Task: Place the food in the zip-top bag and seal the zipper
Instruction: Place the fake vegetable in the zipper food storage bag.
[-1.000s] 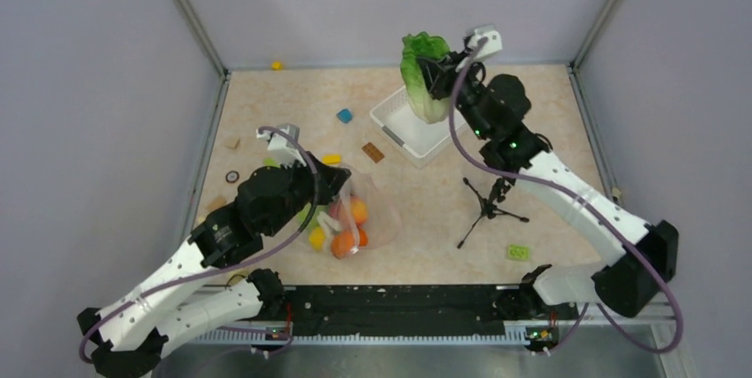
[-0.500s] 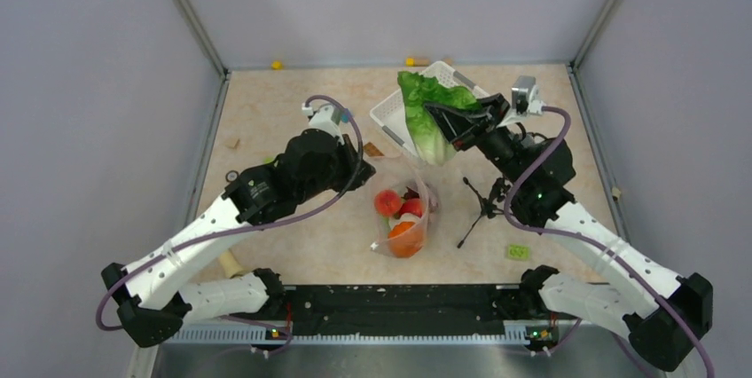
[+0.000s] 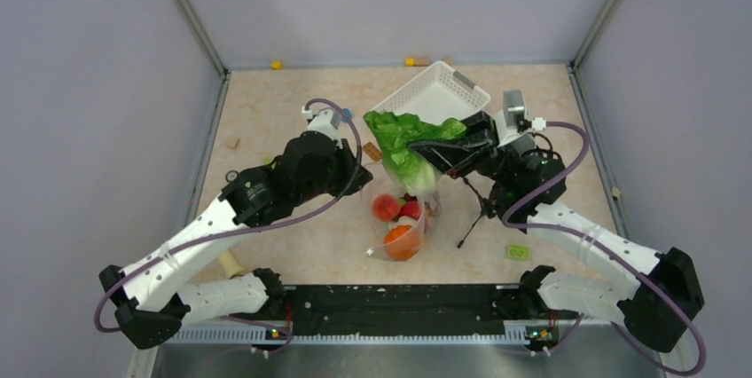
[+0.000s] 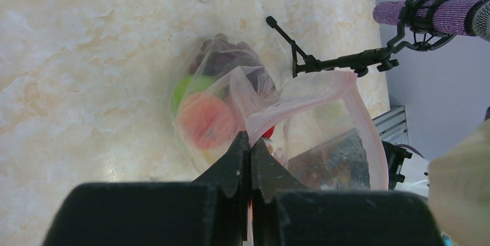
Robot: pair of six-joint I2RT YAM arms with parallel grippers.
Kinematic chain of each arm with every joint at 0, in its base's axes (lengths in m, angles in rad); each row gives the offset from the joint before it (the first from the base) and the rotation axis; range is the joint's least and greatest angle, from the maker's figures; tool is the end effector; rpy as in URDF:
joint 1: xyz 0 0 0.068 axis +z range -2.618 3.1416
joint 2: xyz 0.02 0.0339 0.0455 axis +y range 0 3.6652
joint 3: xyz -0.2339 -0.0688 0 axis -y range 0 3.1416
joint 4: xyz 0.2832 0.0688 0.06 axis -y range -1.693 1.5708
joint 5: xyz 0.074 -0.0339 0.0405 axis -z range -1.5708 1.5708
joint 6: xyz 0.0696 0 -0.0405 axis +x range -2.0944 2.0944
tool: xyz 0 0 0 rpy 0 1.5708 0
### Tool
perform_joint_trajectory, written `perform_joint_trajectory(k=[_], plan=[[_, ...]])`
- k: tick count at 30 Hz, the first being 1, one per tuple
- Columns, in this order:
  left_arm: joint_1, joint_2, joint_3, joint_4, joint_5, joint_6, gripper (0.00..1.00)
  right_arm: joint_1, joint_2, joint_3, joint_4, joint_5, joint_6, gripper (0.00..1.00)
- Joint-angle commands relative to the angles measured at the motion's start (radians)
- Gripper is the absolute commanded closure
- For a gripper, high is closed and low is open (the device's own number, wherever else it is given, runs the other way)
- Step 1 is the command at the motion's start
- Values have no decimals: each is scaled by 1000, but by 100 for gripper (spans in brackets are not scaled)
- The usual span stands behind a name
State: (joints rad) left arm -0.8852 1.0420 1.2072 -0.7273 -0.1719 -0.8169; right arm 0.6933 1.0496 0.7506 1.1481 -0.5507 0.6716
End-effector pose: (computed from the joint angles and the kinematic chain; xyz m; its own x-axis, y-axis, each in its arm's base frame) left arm 0.1942 -0.2186 0.3452 -0.7201 -0.2541 -0.6456 0.2133 0.8044 -0.5545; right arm 0.1920 0.2069 0.3903 -0.0523 0.6459 -0.7616 -0.9938 0.0416 0.1036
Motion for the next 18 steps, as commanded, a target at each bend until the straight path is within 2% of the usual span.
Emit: perform_joint_trajectory(k=[1,9,14,18], plan=[[0,-46,-4,57,12,-1,100,96,38,-6,170,-51,2,100],[0,-93,-58,145,28,-35,100,227,105,-104,335,-8,-94,100],[0,-121,-95,176,35,-61,100,257,179,-155,495,-6,-136,99],[0,-139,-113,178,46,-75,100,258,202,-204,522,8,-195,99]])
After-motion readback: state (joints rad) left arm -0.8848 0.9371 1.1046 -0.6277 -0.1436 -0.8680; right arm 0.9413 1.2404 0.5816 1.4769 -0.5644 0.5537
